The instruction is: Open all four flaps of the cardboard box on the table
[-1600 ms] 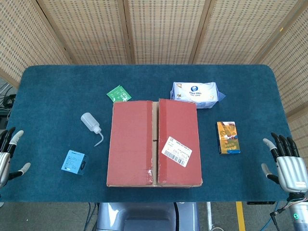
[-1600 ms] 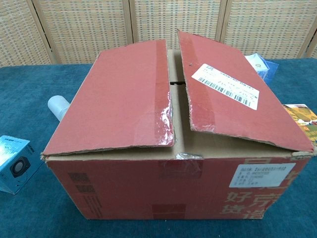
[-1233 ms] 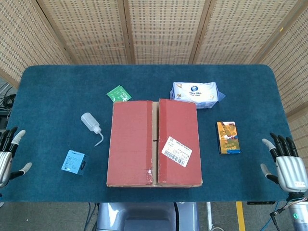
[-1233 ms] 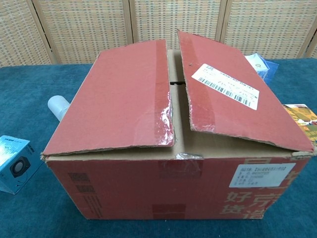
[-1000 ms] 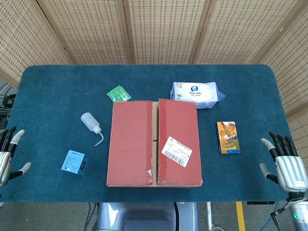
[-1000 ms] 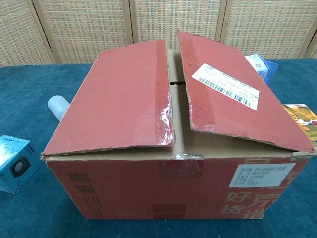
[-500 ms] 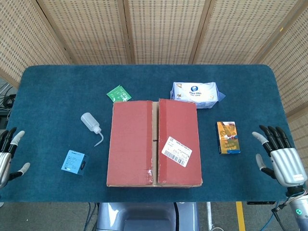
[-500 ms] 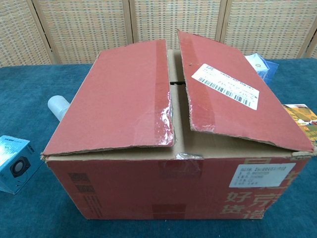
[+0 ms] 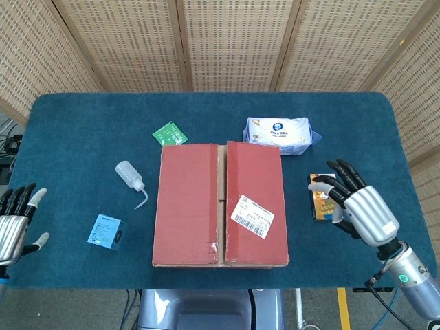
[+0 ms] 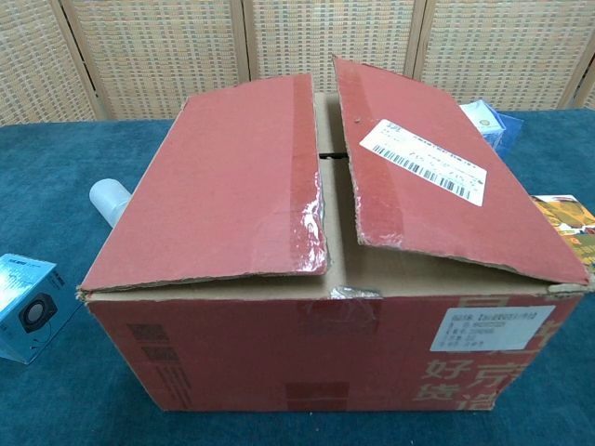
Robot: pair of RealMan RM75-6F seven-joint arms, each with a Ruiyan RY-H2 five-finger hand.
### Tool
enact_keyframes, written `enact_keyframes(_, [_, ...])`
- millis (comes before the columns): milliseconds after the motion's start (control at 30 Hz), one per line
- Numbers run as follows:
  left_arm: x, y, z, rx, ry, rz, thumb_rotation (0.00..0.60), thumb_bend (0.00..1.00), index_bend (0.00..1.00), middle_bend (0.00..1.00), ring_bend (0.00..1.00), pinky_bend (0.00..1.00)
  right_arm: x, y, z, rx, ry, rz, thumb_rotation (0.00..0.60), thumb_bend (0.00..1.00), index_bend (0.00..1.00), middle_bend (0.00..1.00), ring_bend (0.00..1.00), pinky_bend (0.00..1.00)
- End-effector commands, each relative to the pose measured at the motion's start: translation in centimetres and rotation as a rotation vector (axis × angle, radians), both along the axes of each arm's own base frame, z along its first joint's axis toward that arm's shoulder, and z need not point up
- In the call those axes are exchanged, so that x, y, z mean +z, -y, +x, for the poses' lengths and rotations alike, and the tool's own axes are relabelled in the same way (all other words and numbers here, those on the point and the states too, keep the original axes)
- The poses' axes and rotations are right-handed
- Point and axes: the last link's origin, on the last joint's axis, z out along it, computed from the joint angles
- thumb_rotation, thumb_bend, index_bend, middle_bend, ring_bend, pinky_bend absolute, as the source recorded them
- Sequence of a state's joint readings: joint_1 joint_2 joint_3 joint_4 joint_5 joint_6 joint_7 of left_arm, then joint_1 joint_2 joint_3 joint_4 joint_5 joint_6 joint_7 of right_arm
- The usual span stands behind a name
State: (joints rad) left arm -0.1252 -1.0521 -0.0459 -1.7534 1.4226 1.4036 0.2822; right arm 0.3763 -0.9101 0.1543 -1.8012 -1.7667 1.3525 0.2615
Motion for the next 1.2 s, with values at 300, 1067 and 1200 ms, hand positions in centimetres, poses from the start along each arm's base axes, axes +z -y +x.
enact_keyframes(300, [-0.6,-1.1,0.6,-0.003,-0.019,-0.025,0.600,0.26,0.07,0.03,0.01,0.00,-2.8,2.4,6.2,0.124,0.028,0.178,0.600,1.00,0.30,0.30,0.02,0.00])
enact_keyframes(1067, [-0.9,-1.7,0.8,0.001,-0.022,-0.030,0.600,0.26,0.07,0.02,0.01,0.00,-8.2,3.5,11.0,0.177,-0.100,0.282,0.600,1.00,0.30,0.30,0.02,0.00])
enact_keyframes(1200, [-1.0,-1.9,0.8,0.002,-0.020,-0.032,0.600,0.26,0.07,0.02,0.01,0.00,-8.8,3.5,11.2,0.177,-0.110,0.281,0.600,1.00,0.30,0.30,0.02,0.00])
